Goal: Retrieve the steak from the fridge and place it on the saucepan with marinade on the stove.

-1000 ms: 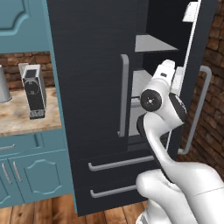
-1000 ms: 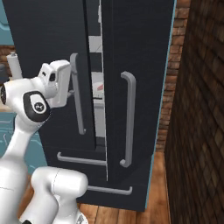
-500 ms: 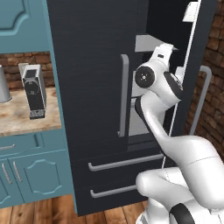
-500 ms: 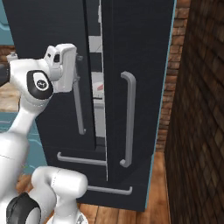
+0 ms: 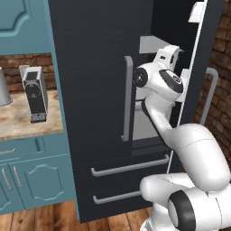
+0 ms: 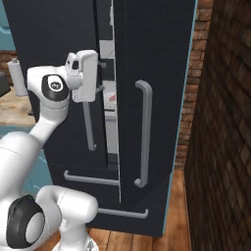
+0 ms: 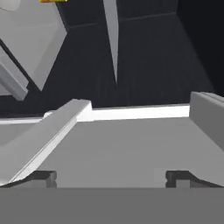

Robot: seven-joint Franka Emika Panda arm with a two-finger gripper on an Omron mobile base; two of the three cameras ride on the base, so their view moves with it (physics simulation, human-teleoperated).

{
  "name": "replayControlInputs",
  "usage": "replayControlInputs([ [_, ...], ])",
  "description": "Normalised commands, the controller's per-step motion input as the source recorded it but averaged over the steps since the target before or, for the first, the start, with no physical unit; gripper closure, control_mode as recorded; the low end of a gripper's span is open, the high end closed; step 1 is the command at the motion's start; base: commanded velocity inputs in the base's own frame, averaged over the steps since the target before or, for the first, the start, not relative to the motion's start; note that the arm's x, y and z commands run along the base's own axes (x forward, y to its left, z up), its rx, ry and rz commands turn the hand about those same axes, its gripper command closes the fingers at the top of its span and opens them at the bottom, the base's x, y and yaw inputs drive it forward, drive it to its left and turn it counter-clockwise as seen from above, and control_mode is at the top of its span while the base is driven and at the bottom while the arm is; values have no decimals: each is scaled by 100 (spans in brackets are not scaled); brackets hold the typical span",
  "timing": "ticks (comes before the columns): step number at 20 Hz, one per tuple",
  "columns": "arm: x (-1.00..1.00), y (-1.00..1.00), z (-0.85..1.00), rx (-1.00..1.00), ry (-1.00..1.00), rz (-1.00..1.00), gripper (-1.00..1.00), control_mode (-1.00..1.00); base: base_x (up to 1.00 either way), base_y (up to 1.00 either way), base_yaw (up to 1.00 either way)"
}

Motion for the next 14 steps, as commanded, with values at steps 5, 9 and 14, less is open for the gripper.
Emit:
replayControlInputs([
  [5,29,-52,0,-3,0,-13,-100,-100,0,0,0],
  [9,14,-39,7,0,3,-10,-100,-100,0,0,0],
  [14,31,-14,11,0,8,-4,-100,-100,0,0,0],
])
